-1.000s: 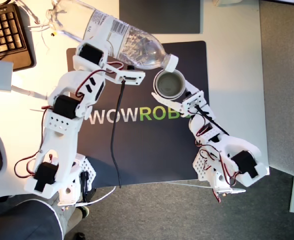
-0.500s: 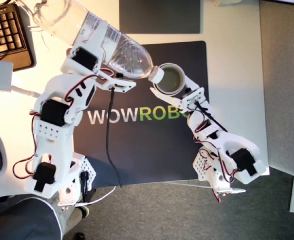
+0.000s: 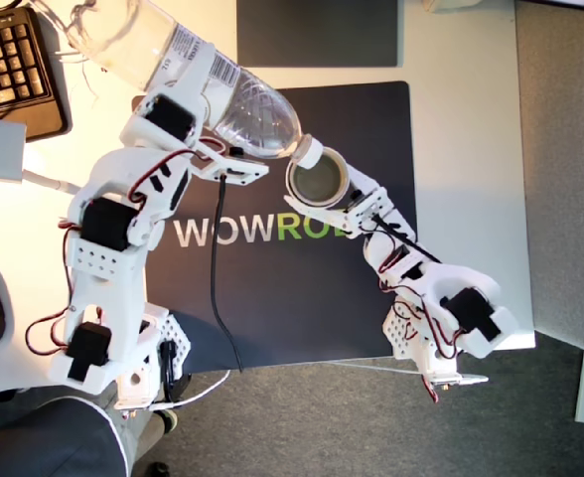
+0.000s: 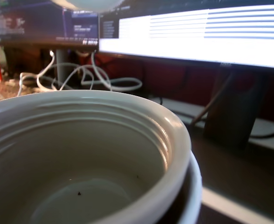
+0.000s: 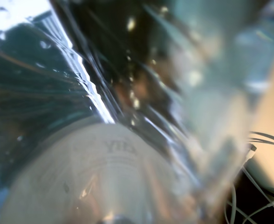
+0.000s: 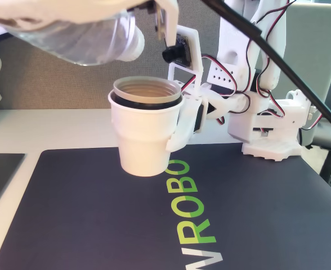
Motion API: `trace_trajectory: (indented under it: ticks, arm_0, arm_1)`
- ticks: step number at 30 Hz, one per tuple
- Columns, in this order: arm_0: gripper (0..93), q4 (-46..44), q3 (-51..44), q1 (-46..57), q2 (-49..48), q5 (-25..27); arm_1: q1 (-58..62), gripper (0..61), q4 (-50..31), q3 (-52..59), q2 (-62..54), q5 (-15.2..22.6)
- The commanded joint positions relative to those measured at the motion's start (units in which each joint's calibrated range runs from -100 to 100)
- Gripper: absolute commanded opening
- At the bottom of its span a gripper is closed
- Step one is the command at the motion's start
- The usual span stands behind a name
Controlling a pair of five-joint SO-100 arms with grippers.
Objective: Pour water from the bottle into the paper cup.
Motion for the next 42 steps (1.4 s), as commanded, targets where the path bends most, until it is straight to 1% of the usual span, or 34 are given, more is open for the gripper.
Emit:
trace_trajectory:
  ticks: [1,10,17,27,42]
  arm_0:
    - [0.0,0.0,-6.4,0.2,-2.5,-0.2]
    - [0.0,0.0,-5.4,1.0,-2.3,-0.6]
    - [0.0,0.0,-2.6,1.4,-4.3,-1.1]
    - [0.0,-0.1,1.9,0.4,-7.1,-1.4]
    - [0.0,0.0,2.4,0.4,-6.9,-1.5]
  arm_1:
    - [-0.6,0.1,1.1,-7.1,-0.1,0.1]
    - [-1.2,0.1,0.6,-7.9,1.4,0.3]
    - [-0.6,0.1,0.0,-10.5,3.5,0.6]
    - [-0.4,0.1,0.6,-11.1,3.6,0.5]
    - [1.0,0.1,1.7,-11.9,4.1,0.3]
